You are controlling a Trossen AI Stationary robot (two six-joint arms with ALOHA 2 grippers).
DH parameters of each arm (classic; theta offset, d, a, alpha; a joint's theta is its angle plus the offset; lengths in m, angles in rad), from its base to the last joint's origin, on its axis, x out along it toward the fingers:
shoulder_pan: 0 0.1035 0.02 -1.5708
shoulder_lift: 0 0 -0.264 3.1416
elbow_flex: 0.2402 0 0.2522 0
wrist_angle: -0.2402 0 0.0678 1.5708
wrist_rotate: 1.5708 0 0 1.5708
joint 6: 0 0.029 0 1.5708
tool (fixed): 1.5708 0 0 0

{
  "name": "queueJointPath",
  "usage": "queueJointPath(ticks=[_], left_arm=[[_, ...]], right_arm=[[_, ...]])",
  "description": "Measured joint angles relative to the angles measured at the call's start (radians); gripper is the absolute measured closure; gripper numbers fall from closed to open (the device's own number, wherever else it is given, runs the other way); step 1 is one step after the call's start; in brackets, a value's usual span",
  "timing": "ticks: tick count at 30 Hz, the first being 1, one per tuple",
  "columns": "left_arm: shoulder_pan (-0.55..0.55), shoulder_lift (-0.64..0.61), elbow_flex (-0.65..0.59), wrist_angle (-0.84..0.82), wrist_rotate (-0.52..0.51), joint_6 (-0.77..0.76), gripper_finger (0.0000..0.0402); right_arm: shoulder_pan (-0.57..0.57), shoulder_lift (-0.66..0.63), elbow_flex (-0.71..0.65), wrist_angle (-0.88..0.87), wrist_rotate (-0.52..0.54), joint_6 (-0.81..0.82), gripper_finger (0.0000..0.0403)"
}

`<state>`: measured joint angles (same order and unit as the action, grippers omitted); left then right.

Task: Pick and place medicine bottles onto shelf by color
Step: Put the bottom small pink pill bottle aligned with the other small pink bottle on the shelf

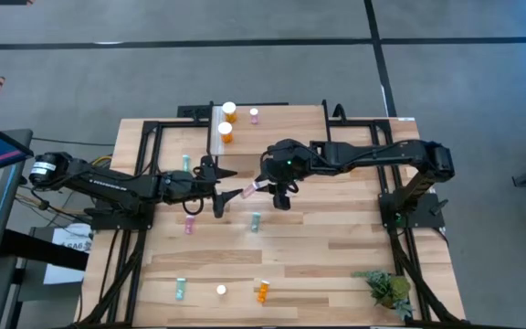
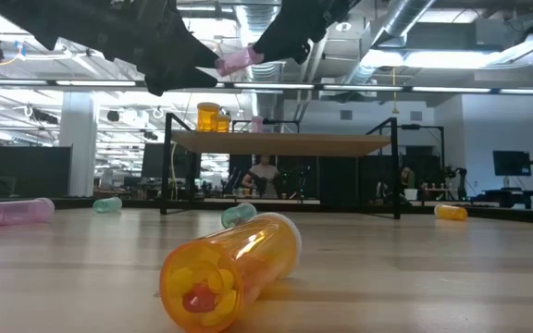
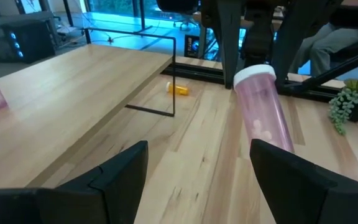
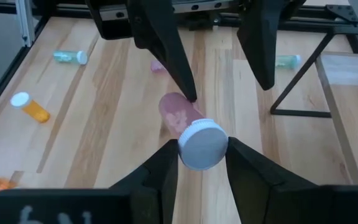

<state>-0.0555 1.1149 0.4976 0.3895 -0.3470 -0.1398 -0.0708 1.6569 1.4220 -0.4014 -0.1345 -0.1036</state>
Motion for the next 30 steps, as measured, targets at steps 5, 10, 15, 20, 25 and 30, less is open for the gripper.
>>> queueJointPath(ticks=[5,10,15,20,25,30], left_arm=[[0.0,0.0,0.0,-0.002,0.0,-0.002,0.0132],[0.0,0.0,0.0,-0.006,0.0,0.0,0.0132],[0.0,-0.033,0.0,-0.065,-0.047,0.035,0.0132],[0.001,-0.144,0.0,-0.15,-0.089,0.037,0.0132],[-0.014,-0.214,0.001,-0.171,0.028,0.023,0.0132],[-0.071,-0.181,0.002,-0.131,0.055,0.043,0.0132]], right_arm=[[0.0,0.0,0.0,0.001,0.0,0.0,0.026],[-0.001,0.0,0.0,0.001,0.0,-0.002,0.0261],[-0.004,0.0,0.006,-0.013,0.0,-0.001,0.0258],[-0.01,-0.001,0.065,-0.093,0.033,-0.002,0.0261],[-0.011,0.0,0.101,-0.114,0.053,-0.009,0.0259],[-0.01,0.0,0.114,-0.118,0.053,-0.01,0.0258]])
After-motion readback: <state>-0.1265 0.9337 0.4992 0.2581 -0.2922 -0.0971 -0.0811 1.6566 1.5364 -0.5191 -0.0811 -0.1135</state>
